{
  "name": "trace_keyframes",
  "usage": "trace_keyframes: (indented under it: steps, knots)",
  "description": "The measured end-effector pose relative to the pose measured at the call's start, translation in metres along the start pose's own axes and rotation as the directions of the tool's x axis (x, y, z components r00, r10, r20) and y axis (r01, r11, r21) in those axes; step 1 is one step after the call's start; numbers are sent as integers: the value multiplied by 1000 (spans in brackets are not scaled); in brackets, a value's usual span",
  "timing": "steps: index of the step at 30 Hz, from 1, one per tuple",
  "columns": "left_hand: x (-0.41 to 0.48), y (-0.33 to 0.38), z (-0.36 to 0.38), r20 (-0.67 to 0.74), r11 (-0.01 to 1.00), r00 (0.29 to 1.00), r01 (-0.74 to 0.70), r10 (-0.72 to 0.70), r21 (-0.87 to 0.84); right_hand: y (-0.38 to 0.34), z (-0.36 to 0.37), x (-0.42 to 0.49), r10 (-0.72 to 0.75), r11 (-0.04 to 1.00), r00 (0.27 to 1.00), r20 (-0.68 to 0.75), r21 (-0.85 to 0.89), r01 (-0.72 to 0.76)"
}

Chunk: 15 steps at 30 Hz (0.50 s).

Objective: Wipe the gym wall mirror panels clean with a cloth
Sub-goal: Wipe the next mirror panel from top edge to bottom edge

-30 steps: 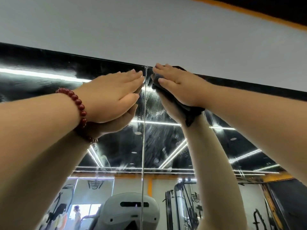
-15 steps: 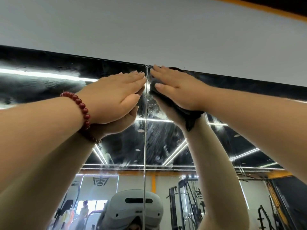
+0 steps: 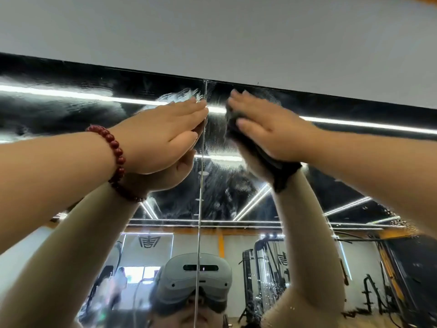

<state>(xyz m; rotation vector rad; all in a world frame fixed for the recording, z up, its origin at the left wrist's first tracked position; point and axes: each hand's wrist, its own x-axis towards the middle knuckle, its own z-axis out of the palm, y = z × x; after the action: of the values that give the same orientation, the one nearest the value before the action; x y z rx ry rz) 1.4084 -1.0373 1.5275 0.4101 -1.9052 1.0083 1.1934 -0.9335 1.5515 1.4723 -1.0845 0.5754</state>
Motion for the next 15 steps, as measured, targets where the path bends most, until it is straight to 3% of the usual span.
trace_keyframes:
  steps: [2, 7, 11, 13, 15]
  knots:
    - [0, 1, 3, -7, 1000, 1000, -8, 8, 20, 0, 0, 12, 97, 995, 995, 15, -1, -97]
    - [-3, 2, 3, -33, 999, 999, -28, 29, 34, -40, 22, -47, -242, 965, 962, 126, -77, 253]
    - [-15, 10, 8, 16, 997, 998, -62, 61, 52, -43, 24, -85, -347, 932, 920, 182, -46, 360]
    - [-21, 13, 11, 12, 996, 997, -78, 78, 47, -40, 24, -80, -319, 945, 935, 156, -28, 327]
    - [-26, 12, 13, 0, 995, 996, -87, 87, 56, -31, 20, -59, -171, 985, 984, 47, 7, 171]
